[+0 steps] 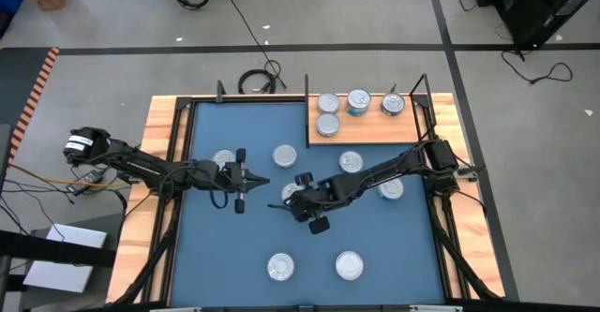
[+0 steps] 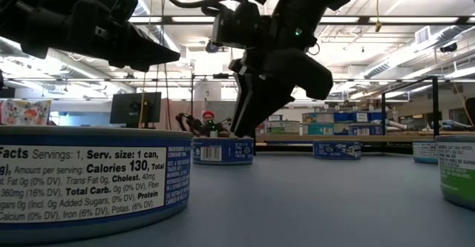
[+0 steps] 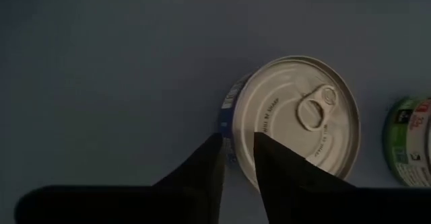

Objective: Stack canned seafood by type on shelf
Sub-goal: Stack the left blue tuna can on to the blue tuna can on the shelf

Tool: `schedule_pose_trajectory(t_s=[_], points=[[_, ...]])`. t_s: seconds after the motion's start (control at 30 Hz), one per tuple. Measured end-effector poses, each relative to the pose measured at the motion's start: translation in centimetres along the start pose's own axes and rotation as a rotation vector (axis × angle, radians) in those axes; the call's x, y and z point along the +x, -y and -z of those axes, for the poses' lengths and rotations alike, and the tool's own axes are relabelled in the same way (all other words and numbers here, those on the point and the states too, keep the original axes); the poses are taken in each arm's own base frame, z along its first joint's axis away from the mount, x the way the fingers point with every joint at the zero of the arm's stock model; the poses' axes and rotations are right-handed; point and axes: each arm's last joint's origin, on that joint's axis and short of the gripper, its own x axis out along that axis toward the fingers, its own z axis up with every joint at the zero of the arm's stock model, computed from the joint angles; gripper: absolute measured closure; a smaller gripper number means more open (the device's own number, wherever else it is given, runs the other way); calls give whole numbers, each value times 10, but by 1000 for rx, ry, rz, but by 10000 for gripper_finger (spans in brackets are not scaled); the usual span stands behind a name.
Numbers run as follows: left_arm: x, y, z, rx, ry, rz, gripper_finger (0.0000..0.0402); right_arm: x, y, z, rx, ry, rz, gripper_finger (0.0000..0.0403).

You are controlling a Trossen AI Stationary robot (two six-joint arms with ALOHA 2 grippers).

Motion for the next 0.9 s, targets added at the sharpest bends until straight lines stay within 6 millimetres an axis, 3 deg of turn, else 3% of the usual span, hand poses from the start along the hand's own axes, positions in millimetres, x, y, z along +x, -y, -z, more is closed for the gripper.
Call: schedule_pose_trajectory(t_s=[0.3, 0.53, 0.67, 0.9], points=[[0, 0, 1, 1, -14, 2, 400, 23, -4, 3, -35, -28, 29, 303], [0, 0, 1, 1, -15, 0, 400, 26, -5, 4, -39, -35, 33, 378], [0, 0, 1, 1, -15, -1, 400, 23, -4, 2, -32, -18, 29, 392], [0, 0, 2, 1, -17, -1, 400, -2, 1, -2, 0, 33, -2, 399]])
